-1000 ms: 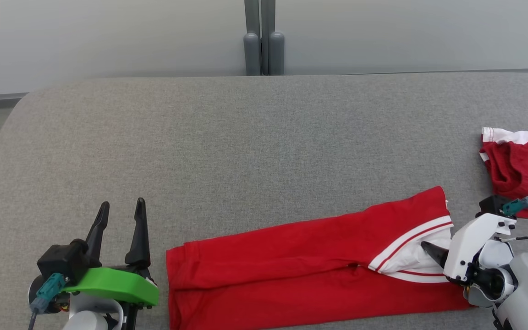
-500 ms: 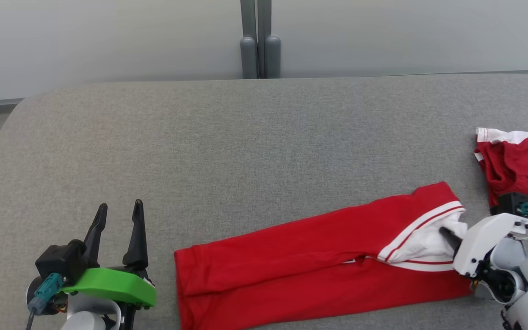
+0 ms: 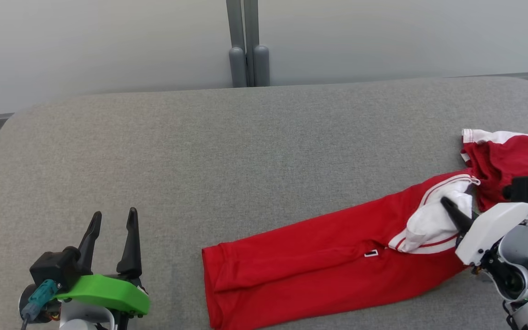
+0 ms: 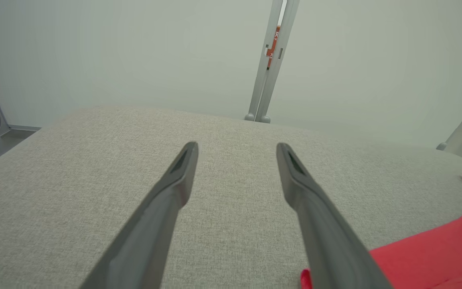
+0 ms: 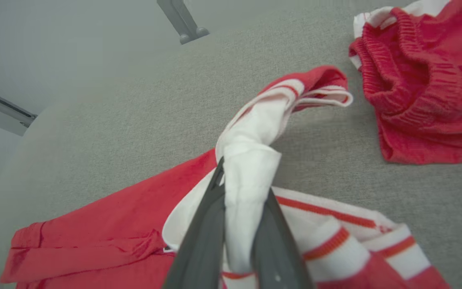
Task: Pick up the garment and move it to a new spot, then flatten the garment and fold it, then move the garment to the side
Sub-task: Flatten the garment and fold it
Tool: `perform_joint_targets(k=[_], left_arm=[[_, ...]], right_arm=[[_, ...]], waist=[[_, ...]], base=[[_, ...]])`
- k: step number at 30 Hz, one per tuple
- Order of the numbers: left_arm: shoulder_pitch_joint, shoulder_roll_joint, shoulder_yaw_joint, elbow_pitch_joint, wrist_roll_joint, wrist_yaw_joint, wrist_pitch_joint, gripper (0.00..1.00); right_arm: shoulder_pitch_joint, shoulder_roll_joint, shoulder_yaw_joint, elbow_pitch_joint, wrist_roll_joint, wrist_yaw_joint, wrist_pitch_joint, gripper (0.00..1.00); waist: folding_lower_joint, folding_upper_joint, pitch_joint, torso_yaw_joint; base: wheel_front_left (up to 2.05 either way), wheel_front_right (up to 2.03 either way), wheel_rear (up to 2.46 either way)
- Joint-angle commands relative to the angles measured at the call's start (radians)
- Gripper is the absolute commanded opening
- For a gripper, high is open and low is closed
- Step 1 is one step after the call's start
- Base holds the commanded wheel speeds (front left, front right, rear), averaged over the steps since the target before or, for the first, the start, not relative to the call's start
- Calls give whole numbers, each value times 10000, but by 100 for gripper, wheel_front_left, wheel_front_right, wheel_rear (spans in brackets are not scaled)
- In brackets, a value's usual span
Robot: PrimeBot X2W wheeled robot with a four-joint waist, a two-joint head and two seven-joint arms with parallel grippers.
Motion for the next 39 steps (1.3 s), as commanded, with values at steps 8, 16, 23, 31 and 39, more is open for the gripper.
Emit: perform_joint_targets(k=[8,16,23,31,39], left_arm=[[87,196,-69,13,-47,77,244,100],[-274,88,-228,-14,-37,38,348,100],[-442,-31,-272,126,-57,-11,248,100],[-531,-73,-232,275,-67,-41,147,100],[-443,-20,-175,353,-108,34,95,100]], right_arm=[[1175,807,766,-2744,-520,-1,632,0],[1048,2159,1590,-3195,-916,-1,1337,0],[615,2687,2251,-2241,-1202,-1,1496,0],[309,2980,2858,-1217,-885,-1,1146,0],[11,3042,3474,-1492,-8,-1,423,100]], waist=[[0,-1,-65,887],[0,-1,322,1993],[0,-1,559,2669],[0,-1,636,2820],[0,-1,457,2405]], base=[[0,0,0],[0,0,0],[0,0,0],[0,0,0],[0,0,0]])
